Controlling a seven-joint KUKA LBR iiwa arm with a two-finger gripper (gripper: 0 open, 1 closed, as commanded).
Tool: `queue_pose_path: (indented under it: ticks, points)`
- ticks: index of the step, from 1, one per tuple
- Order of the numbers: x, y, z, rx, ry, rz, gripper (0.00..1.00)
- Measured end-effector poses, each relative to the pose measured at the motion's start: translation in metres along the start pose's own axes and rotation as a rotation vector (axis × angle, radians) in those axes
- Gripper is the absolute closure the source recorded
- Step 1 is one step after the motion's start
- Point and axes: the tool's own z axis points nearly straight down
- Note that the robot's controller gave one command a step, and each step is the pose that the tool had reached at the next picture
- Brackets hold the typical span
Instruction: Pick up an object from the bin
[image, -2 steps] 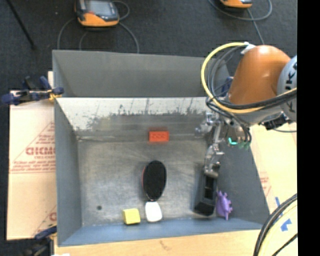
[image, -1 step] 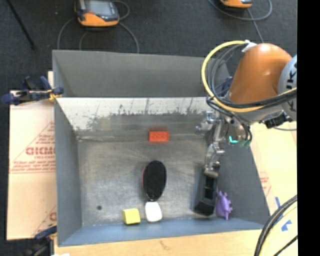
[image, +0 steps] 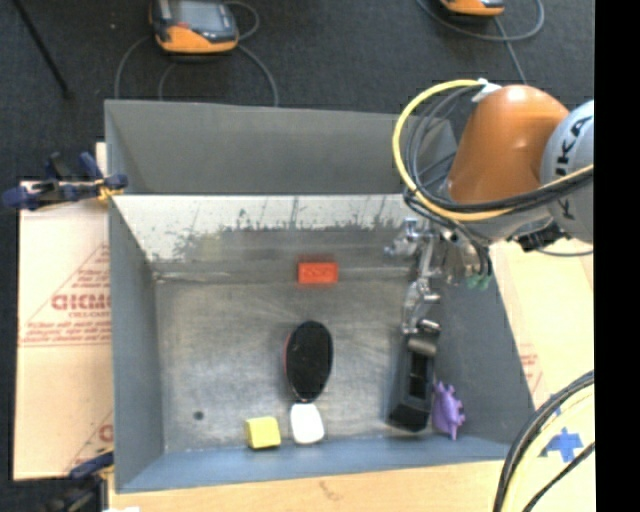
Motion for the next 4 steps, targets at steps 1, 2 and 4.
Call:
queue_pose_path:
  ticks: [1,2,4]
  points:
    - [0.039,0.028,0.074,-0.001,0.005,0.087,1.00]
    - [0.039,0.028,0.074,-0.001,0.005,0.087,1.00]
    - [0.043,-0.018,-0.001,-0.001,0.005,-0.192,1.00]
